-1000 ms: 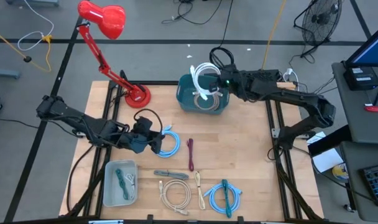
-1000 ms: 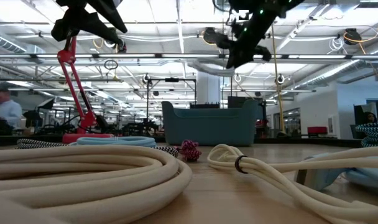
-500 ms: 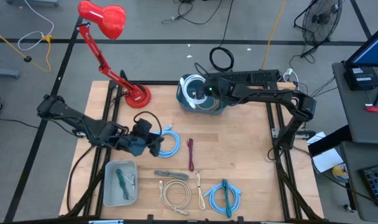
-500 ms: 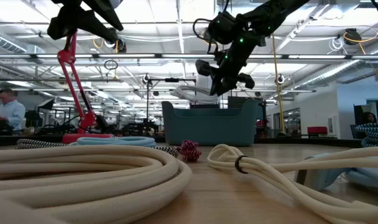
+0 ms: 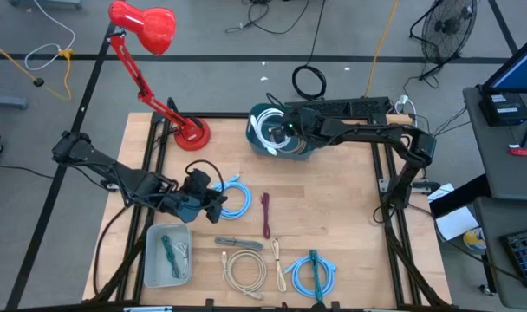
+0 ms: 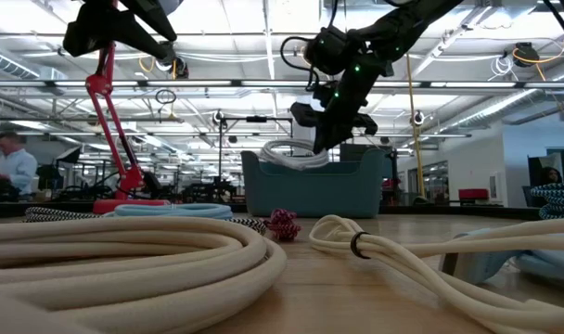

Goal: Pick & Place USB Port
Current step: Put the white wire cable into the blue bin

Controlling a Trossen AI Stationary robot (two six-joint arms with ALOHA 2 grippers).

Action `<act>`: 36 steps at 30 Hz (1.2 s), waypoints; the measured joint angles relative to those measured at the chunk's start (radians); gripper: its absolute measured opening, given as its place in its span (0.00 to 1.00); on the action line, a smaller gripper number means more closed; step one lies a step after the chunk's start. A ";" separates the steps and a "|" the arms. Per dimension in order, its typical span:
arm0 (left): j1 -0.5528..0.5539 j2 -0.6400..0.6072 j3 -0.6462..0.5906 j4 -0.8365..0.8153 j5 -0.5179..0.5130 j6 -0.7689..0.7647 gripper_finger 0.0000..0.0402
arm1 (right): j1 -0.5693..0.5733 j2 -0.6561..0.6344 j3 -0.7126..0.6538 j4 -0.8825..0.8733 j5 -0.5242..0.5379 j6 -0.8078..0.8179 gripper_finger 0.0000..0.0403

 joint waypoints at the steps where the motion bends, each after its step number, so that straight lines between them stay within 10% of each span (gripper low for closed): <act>1: 0.000 0.000 0.000 0.000 0.000 0.000 0.30 | -0.001 0.001 0.000 -0.004 0.000 -0.009 0.08; 36: -0.026 0.000 0.000 -0.047 0.000 -0.075 0.30 | -0.063 0.100 -0.001 0.044 -0.135 -0.314 0.08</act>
